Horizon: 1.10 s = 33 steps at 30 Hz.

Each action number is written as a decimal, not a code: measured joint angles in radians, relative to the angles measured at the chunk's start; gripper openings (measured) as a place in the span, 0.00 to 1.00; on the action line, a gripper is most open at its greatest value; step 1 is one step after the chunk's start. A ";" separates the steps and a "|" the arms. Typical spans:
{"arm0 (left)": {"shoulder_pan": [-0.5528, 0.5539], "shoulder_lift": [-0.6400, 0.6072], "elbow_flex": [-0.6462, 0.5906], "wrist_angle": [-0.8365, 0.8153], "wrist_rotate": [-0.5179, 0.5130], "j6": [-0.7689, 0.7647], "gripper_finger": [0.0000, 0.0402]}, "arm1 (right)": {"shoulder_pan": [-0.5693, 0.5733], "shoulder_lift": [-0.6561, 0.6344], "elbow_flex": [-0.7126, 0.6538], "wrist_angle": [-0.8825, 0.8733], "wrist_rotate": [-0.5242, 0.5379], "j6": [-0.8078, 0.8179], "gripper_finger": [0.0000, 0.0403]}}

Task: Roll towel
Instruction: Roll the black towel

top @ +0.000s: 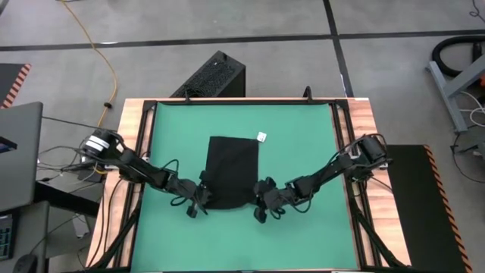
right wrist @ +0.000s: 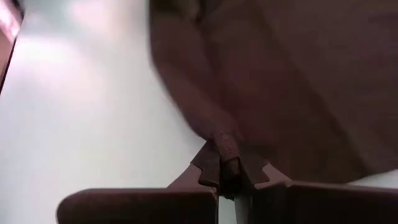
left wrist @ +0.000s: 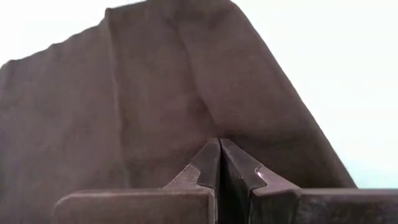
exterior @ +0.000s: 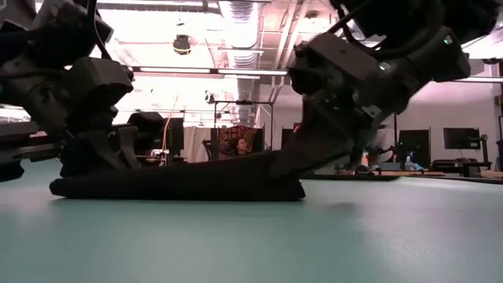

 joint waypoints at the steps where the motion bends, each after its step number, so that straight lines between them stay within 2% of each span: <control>1: -0.001 0.013 0.000 0.005 0.000 -0.003 0.00 | -0.002 -0.009 0.000 -0.004 0.005 0.024 0.06; 11: -0.002 0.017 0.000 -0.015 0.005 -0.024 0.00 | -0.063 -0.041 0.001 -0.123 0.017 0.330 0.06; 20: -0.002 -0.010 0.000 -0.084 -0.001 -0.073 0.00 | -0.099 -0.036 0.003 -0.207 -0.015 0.389 0.06; 24: -0.002 -0.096 -0.001 -0.166 -0.049 -0.102 0.00 | -0.099 -0.036 0.004 -0.241 -0.016 0.394 0.06; 33: -0.004 -0.441 -0.003 -0.442 -0.145 -0.176 0.00 | -0.099 -0.037 0.004 -0.262 -0.027 0.371 0.06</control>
